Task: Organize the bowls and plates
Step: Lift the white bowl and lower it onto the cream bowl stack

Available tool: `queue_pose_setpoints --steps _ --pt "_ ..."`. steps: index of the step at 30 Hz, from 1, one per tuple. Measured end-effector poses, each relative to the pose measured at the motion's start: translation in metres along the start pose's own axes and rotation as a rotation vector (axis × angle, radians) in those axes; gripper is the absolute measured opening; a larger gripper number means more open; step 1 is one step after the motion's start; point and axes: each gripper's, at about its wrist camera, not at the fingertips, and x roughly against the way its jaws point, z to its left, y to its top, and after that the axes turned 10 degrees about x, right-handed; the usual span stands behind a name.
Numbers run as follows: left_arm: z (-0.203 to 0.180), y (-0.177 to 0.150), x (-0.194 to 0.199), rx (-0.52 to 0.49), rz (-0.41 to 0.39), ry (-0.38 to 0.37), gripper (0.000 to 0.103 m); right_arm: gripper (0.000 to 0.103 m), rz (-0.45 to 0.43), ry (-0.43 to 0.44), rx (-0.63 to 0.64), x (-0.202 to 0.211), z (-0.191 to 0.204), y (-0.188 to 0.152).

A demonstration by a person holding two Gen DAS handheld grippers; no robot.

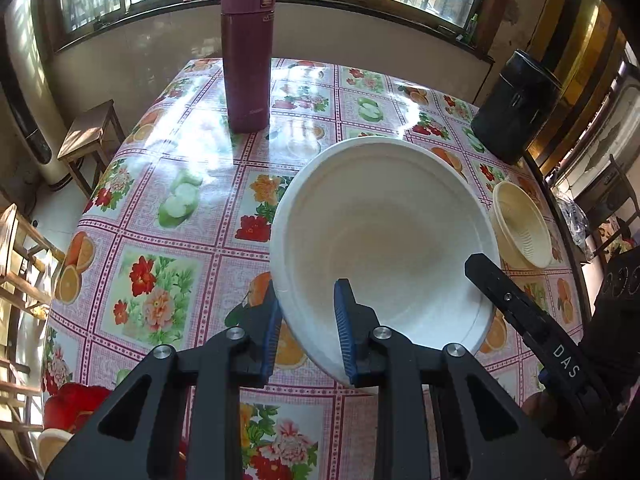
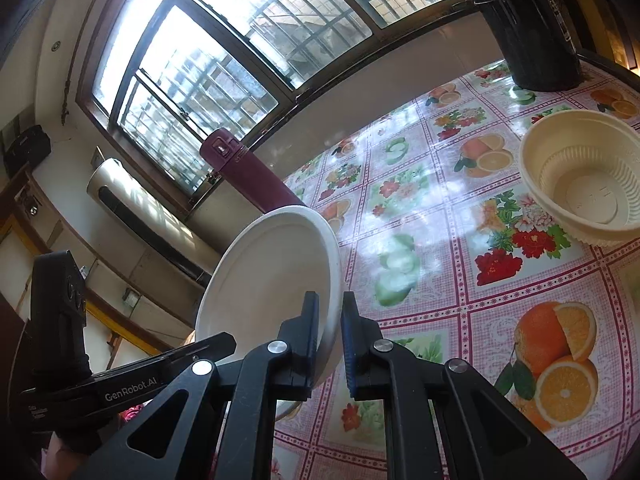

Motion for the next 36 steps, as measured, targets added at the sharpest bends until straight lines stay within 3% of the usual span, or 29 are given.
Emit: queue_pose_setpoints --steps 11,20,29,36 --pt "0.054 -0.055 0.098 0.023 -0.116 -0.049 0.023 0.011 -0.067 0.15 0.07 0.064 0.078 -0.035" --pt "0.118 -0.088 0.16 0.089 -0.203 -0.034 0.023 0.011 -0.024 0.255 0.191 0.077 0.161 -0.06" --pt "0.173 -0.131 0.163 0.159 -0.185 0.017 0.023 0.011 0.107 0.265 0.311 0.047 0.21 -0.11" --pt "0.199 -0.156 0.141 0.23 -0.12 -0.002 0.023 0.011 0.169 0.231 0.364 0.029 0.219 -0.135"
